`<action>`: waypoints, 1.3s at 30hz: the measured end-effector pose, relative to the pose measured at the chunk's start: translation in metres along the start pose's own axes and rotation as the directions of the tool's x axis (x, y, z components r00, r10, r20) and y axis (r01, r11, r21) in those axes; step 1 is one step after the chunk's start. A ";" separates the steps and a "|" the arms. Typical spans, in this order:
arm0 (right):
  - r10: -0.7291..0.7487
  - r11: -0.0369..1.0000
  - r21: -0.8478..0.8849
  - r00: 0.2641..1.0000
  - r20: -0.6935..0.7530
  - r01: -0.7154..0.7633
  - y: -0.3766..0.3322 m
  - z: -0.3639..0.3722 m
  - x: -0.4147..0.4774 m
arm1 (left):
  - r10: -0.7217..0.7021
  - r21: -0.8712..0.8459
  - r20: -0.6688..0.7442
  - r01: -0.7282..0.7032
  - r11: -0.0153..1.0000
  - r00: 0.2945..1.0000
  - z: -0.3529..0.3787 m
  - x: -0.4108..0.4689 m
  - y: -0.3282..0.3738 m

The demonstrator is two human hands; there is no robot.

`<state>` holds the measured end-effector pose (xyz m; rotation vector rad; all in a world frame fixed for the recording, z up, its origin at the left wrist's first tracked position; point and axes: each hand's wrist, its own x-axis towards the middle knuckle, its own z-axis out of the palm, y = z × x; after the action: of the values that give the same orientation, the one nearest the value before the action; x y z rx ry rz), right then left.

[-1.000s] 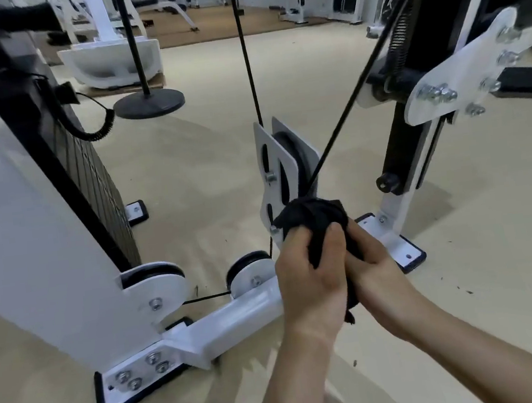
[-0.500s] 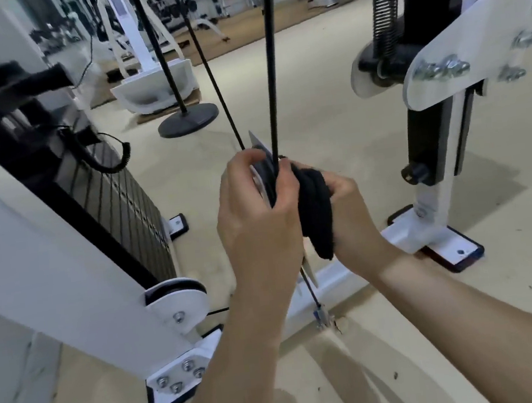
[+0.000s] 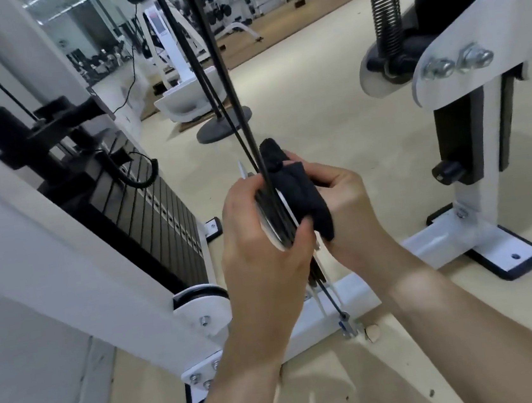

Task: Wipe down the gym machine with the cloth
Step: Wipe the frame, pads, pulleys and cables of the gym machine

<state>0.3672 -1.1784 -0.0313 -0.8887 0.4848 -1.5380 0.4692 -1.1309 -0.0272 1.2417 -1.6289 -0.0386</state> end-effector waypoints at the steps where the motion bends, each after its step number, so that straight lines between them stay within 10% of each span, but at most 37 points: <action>1: -0.061 0.992 -0.112 0.998 -0.012 0.060 0.000 -0.007 -0.003 | 0.008 0.006 0.007 -0.008 1.000 1.000 0.001 -0.001 -0.002; 6: -0.154 0.868 -0.494 0.972 -0.179 0.047 -0.015 -0.038 -0.006 | -0.030 -0.008 -0.032 0.030 1.000 0.999 0.006 0.003 -0.001; 12: -0.035 0.971 -0.239 0.995 -0.096 0.011 0.005 -0.019 0.038 | -0.156 -0.148 0.013 0.156 0.977 0.988 0.014 0.003 0.008; 17: -0.032 0.937 -0.348 0.994 -0.106 -0.007 0.061 -0.042 0.009 | -0.287 -0.157 -0.016 0.281 0.947 0.958 0.007 0.004 0.005; 24: -0.220 0.610 -0.788 0.973 -0.075 0.077 0.062 -0.048 -0.056 | -0.361 -0.195 0.018 0.357 0.913 0.932 0.012 0.003 0.006; 29: -0.308 0.790 -0.596 0.934 -0.183 0.144 0.037 -0.033 -0.042 | -0.326 -0.238 0.040 0.326 0.915 0.945 0.018 0.002 0.010; 32: -0.316 0.685 -0.697 0.949 -0.024 0.210 0.050 -0.024 -0.045 | -0.326 -0.271 0.021 0.319 0.908 0.945 0.018 0.002 0.012; 36: -0.173 0.604 -0.787 0.985 0.028 0.128 0.079 -0.064 -0.093 | -0.351 -0.305 0.072 0.356 0.883 0.934 0.011 -0.011 0.001; 39: -0.048 0.762 -0.638 0.972 -0.230 -0.113 0.079 -0.085 -0.079 | -0.403 -0.194 0.101 0.415 0.889 0.910 0.023 -0.044 -0.006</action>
<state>0.3511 -1.1318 -0.1627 -1.2163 1.2589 -1.4579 0.4531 -1.1138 -0.0716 1.4058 -1.3430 -0.5044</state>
